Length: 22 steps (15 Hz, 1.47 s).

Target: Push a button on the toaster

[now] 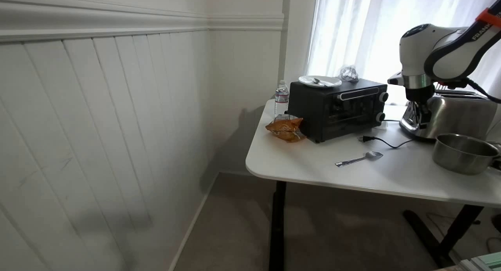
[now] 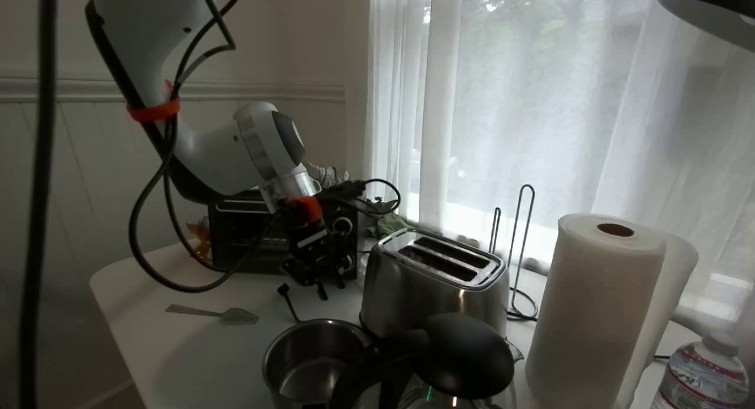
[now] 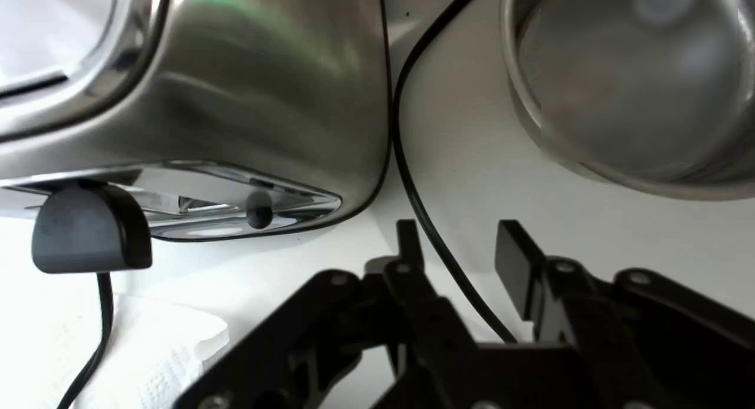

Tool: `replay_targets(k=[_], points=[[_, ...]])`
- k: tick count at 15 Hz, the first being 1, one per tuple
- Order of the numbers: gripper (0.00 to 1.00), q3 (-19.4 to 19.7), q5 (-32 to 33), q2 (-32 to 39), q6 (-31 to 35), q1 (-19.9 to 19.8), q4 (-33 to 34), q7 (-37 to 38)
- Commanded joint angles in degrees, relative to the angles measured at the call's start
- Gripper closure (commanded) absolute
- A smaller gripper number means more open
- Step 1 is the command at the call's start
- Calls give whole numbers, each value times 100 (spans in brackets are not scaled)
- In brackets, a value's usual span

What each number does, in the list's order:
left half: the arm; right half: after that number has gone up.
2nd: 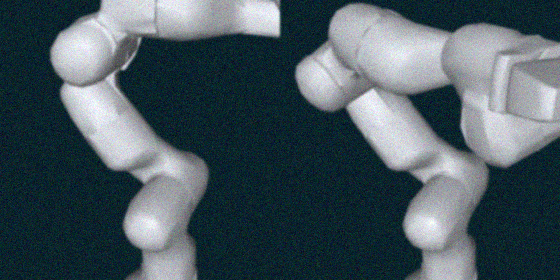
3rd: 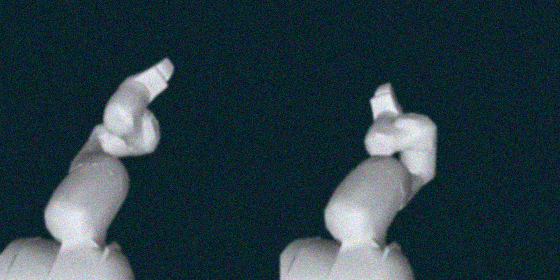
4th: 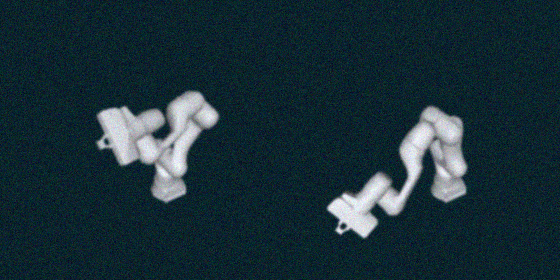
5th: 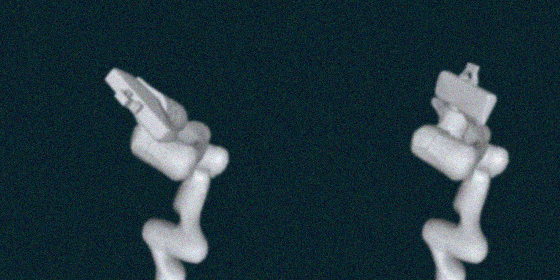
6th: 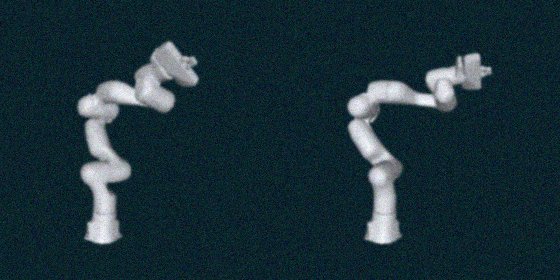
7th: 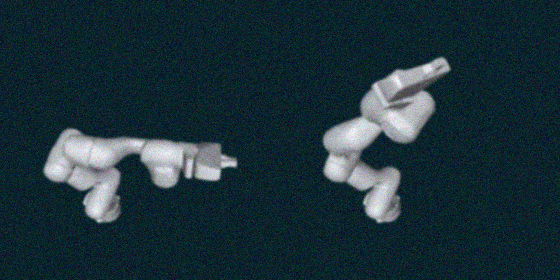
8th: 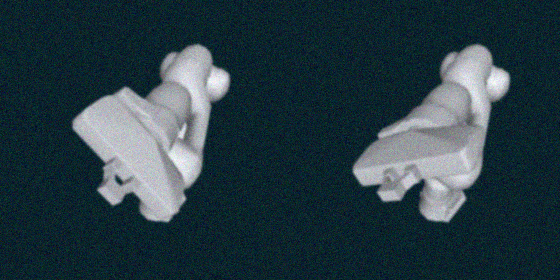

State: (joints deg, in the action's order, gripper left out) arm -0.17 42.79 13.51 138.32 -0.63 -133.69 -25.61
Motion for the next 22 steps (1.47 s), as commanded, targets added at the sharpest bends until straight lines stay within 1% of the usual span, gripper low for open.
replay_targets(k=[1,2,4,8,15,19,22], points=[[91,76,454,257,187,26,183,190],[99,91,553,301,239,22,208,230],[100,133,789,382,328,18,265,320],[100,215,1215,577,566,6,394,599],[100,307,1763,863,743,-4,634,1114],[100,335,1942,988,831,-49,752,1290],[100,348,1930,1067,947,-110,805,1273]])
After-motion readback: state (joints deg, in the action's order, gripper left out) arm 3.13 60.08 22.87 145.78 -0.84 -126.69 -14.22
